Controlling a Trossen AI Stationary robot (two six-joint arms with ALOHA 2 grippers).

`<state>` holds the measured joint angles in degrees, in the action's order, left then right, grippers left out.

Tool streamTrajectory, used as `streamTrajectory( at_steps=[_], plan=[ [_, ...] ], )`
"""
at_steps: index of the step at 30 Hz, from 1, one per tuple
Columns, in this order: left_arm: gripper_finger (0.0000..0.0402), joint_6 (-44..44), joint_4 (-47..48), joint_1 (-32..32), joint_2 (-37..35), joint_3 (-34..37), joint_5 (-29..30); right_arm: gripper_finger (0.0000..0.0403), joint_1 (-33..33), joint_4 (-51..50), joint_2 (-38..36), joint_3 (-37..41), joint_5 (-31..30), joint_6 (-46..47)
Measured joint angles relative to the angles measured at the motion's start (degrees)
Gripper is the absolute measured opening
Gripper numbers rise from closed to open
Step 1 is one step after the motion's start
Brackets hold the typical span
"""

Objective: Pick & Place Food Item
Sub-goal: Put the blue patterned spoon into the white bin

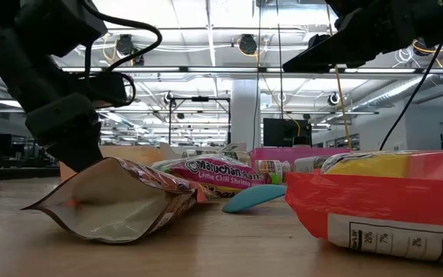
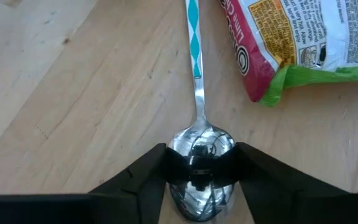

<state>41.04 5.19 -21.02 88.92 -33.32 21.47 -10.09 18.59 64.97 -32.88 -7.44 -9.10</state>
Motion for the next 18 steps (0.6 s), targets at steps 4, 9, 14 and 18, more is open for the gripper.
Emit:
streamTrajectory(
  at_steps=[4, 9, 14, 18],
  plan=[
    [0.0165, -0.20, 0.98, 0.00, -0.04, 0.00, 0.00, 0.0281, 0.00, 0.00, 0.00, 0.00, 0.00, -0.07],
    [0.0168, 0.62, 3.56, -0.02, -0.16, -0.02, -0.44, 0.0281, 0.00, 0.00, 0.00, 0.00, -0.02, -0.15],
    [0.0179, 1.53, 7.63, 0.13, -1.91, 0.00, -0.88, 0.0281, 0.00, 0.00, 0.00, 0.00, -0.02, -0.15],
    [0.0166, 1.71, 12.10, 0.23, -5.14, 0.11, -0.93, 0.0281, 0.00, 0.15, -0.02, 0.00, -0.02, -0.15]
  ],
)
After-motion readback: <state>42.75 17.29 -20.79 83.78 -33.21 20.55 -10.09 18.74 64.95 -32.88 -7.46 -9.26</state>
